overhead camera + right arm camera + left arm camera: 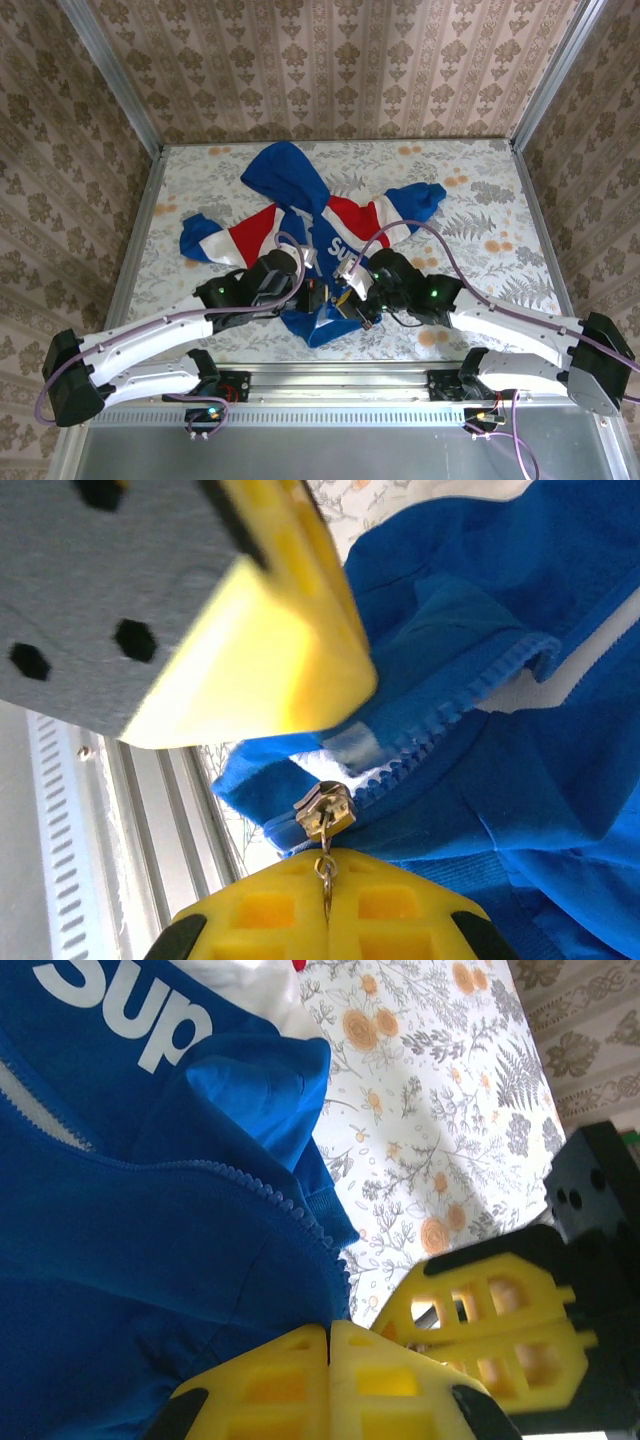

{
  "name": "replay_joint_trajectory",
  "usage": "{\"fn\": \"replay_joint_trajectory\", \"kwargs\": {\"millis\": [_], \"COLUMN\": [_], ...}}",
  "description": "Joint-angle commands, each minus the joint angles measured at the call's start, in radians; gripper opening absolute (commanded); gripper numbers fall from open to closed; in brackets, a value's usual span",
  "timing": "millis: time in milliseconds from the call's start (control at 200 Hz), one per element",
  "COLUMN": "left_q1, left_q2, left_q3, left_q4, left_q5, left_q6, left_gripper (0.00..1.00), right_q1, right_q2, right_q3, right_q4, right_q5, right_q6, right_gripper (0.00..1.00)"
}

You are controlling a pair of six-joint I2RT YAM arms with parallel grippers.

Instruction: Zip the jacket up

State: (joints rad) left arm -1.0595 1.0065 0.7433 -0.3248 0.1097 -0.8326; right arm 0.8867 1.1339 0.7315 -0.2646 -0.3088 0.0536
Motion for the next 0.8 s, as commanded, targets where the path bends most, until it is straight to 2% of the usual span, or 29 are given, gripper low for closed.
{"fn": "replay_joint_trajectory", "kwargs": {"millis": [0,300,620,795], "left_q1": [0.000,-0.008,-0.029,-0.061], "left_q2": [-0.049,-0.138,-0.021,0.015], "left_q3": [-0.029,-0.113,-0.243,-0.278], "left_q4": [-0.043,-0.020,0.237,0.326], "left_q5": [0.032,-0.039,0.000,-0.024], "left_q6": [0.027,-0.078,-0.154,-0.143], "left_gripper": [0.00,0.00,0.00,0.00], "right_q1": [-0.021,-0.021,-0.022,-0.022], "right_q2": [0.022,0.069,0.232,0.295], "right_q3": [0.039,-0.039,-0.057,-0.053], "right_q4": [-0.081,0.075,0.065,0.107], "right_q5": [-0.089,-0.118,-0.155,-0.180], "right_q6": [-0.052,0.006,-0.011,0.009], "right_gripper": [0.00,0.00,0.00,0.00]}}
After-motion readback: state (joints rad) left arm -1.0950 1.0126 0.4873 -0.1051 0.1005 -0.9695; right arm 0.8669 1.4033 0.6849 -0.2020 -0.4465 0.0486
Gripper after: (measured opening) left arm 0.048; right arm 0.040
